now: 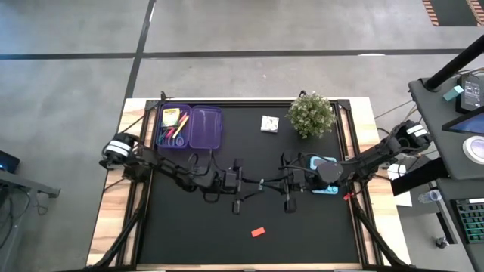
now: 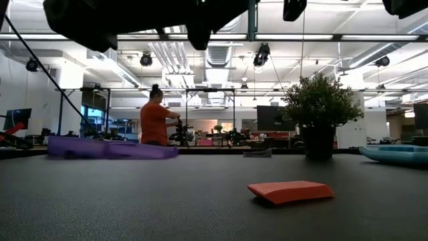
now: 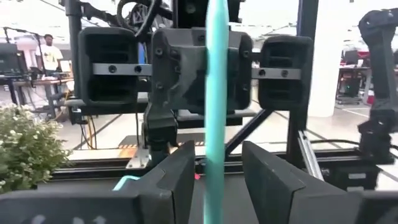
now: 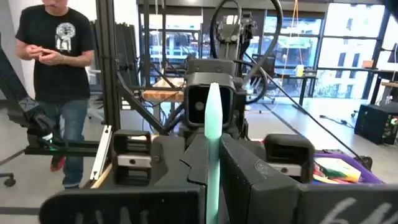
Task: Pack school essentials
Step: Put the light blue pen into the purple supply box
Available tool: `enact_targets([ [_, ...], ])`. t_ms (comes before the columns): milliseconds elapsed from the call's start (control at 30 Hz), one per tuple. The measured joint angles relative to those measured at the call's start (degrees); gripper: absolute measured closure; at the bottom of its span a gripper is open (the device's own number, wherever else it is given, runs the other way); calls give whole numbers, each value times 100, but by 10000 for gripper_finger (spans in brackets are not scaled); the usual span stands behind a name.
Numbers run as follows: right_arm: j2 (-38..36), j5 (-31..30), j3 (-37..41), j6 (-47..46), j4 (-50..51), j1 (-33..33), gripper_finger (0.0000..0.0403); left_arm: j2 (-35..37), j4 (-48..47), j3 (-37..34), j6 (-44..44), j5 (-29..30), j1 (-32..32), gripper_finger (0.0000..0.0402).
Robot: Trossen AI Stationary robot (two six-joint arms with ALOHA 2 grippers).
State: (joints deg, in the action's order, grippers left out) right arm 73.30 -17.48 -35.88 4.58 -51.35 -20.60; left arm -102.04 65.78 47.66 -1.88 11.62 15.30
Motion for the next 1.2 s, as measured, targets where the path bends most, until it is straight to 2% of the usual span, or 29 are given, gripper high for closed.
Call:
enact_targets([
  [167, 0, -10, 0, 34, 5, 2, 390, -52, -39, 41, -32, 2, 1, 303],
  [367, 0, -32, 0, 123, 35, 0, 390, -52, -35, 30, -59, 41, -10, 385],
  [467, 0, -57, 0, 127, 42, 1, 383, -52, -44, 30, -58, 47, -34, 387],
  [567, -17, -118, 0, 57, 64, 2, 353, -48, -85, 27, -11, 135, -45, 388],
  [667, -126, -480, -37, 33, 357, 0, 310, -36, -264, 19, 12, 323, -64, 389],
  [767, -390, -926, -143, -5, 1067, 3, 271, -17, -696, 17, 117, 872, -85, 389],
  [867, -747, -1278, -326, -102, 2031, -2, 242, 152, -1558, 6, 392, 1462, -185, 389],
  [1000, -1261, -1470, -563, -612, 3622, -2, 224, 619, -3372, 6, 1266, 2053, -507, 389],
  [1100, -1606, -1481, -651, -927, 4434, -2, 222, 1124, -5275, 56, 2115, 2502, -861, 389],
  [1200, -1890, -1487, -653, -1064, 4784, -11, 226, 1600, -7502, 172, 3147, 2820, -1399, 389],
])
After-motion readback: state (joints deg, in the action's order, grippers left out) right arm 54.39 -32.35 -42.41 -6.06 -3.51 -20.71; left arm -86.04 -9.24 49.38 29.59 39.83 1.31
